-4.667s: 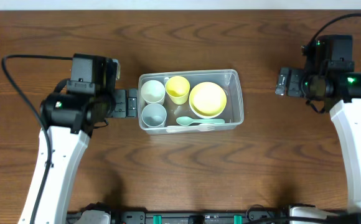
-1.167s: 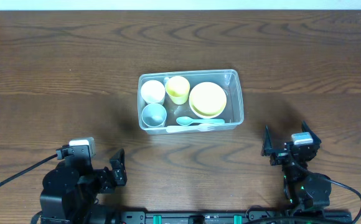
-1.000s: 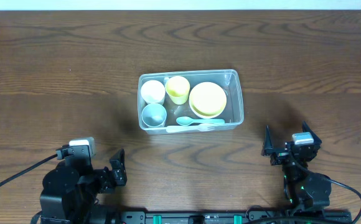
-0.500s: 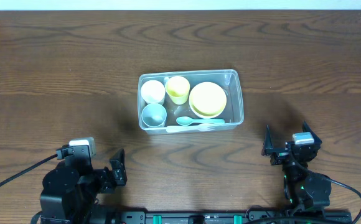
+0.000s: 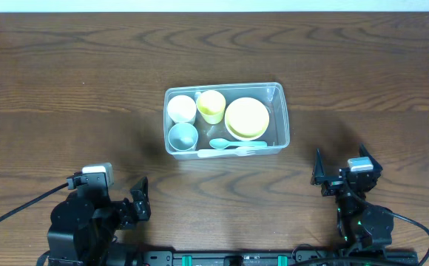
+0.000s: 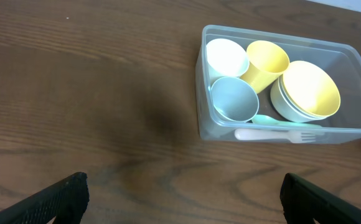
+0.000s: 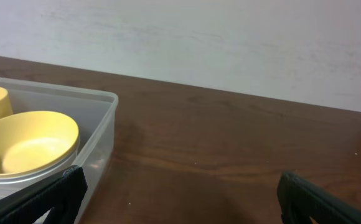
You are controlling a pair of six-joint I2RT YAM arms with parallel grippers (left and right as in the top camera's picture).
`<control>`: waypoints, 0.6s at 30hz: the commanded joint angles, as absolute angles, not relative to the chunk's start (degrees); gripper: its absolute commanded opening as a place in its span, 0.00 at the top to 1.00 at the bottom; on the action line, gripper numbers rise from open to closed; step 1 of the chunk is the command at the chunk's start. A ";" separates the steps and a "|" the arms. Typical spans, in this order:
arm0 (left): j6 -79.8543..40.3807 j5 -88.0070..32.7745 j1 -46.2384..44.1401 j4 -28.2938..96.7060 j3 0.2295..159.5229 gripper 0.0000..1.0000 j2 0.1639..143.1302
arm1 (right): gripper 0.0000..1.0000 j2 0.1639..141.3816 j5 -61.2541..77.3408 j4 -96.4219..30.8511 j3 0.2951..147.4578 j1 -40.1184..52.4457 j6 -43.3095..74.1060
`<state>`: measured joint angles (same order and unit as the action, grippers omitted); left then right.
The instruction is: Pack container
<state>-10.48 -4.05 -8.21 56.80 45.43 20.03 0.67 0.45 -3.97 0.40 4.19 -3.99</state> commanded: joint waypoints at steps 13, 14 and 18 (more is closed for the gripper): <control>-7.99 -0.60 0.82 45.15 26.81 0.02 4.38 | 0.01 0.30 -0.10 -4.27 0.32 3.70 -3.27; -7.99 -0.58 1.39 40.66 23.51 0.02 2.42 | 0.01 0.30 -0.10 -4.27 0.32 3.70 -3.27; -7.99 -0.60 2.24 26.48 15.09 0.02 0.27 | 0.01 0.30 -0.10 -4.27 0.32 3.70 -3.27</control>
<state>-8.84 -1.63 1.54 32.29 19.66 1.39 0.67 0.32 -4.03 0.40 4.19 -3.99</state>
